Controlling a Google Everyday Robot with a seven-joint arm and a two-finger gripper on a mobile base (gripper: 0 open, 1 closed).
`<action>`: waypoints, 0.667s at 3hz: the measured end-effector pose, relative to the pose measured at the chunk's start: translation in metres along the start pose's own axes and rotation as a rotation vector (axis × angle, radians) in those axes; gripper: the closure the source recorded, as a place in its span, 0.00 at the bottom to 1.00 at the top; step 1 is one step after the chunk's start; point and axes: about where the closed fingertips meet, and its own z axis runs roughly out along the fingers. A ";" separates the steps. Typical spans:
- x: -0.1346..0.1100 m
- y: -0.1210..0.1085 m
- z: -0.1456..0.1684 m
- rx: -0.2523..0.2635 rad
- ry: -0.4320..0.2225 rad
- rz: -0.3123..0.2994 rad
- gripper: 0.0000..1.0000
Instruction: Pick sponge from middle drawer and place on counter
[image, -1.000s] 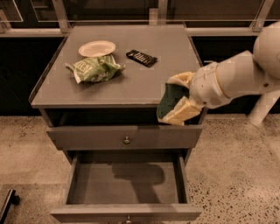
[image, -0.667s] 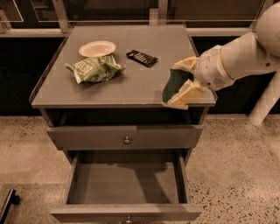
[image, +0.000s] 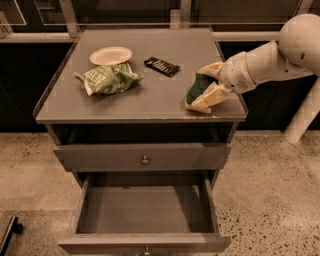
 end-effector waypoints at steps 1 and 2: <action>0.005 -0.006 0.003 0.004 -0.008 0.007 0.82; 0.005 -0.006 0.003 0.004 -0.008 0.007 0.59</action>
Offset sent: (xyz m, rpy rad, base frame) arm 0.0071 -0.0025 -0.0041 0.0096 0.0004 -0.0051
